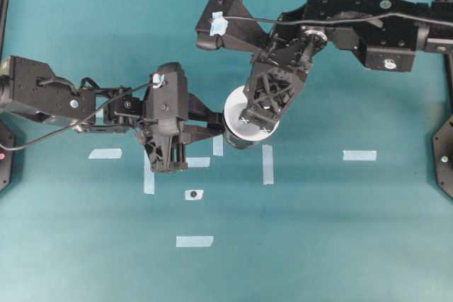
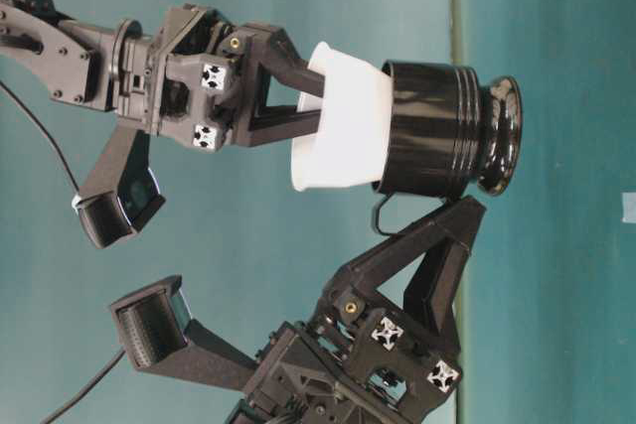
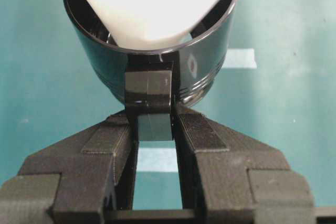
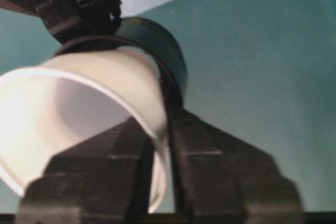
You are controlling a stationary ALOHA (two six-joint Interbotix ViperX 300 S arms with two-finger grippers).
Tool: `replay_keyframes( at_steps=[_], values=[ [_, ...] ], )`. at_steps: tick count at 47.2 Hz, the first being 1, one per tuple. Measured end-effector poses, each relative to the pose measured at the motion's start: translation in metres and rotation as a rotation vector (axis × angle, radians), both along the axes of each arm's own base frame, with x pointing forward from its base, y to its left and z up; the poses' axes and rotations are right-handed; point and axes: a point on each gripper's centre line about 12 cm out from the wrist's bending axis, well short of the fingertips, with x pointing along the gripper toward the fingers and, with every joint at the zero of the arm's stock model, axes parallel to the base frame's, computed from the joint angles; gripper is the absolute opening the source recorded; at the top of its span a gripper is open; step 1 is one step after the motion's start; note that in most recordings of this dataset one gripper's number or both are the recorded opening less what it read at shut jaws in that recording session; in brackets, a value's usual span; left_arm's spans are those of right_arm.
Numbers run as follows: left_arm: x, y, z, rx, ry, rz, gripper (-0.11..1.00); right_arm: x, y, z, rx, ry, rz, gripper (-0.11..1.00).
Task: Holding the cup holder with the left arm, the right arm places the cup into the cup holder.
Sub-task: 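Move the white cup toward the holder and insert it into the holder opening, then open the right gripper to release the cup inside the holder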
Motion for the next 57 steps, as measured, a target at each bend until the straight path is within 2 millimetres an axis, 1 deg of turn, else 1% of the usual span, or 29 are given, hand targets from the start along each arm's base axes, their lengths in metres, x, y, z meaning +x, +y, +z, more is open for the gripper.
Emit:
replay_keyframes(
  at_steps=[4,11,17,22,38,48,57],
  values=[
    [0.000,0.001,0.000,0.001,0.000,0.001,0.24,0.000,0.000,-0.001,-0.001,0.002,0.000,0.34],
    [0.000,0.001,0.000,0.001,-0.001,0.000,0.24,0.000,0.001,-0.001,0.002,0.003,0.003,0.56],
    [0.000,0.001,0.000,0.000,-0.002,0.002,0.24,0.001,0.002,-0.001,0.000,0.002,0.006,0.69],
    [0.000,0.000,0.000,0.000,-0.003,0.000,0.24,0.001,0.001,0.000,-0.001,0.000,0.003,0.77],
    [0.000,0.000,0.000,0.002,-0.003,-0.001,0.24,0.002,-0.001,0.006,-0.016,-0.005,0.008,0.78],
    [-0.001,0.000,-0.009,-0.006,-0.014,0.005,0.24,-0.006,-0.004,0.023,-0.057,0.001,0.019,0.78],
    [0.001,0.000,-0.017,-0.009,-0.027,0.004,0.24,-0.014,-0.004,0.032,-0.069,0.014,0.024,0.78]
  ],
)
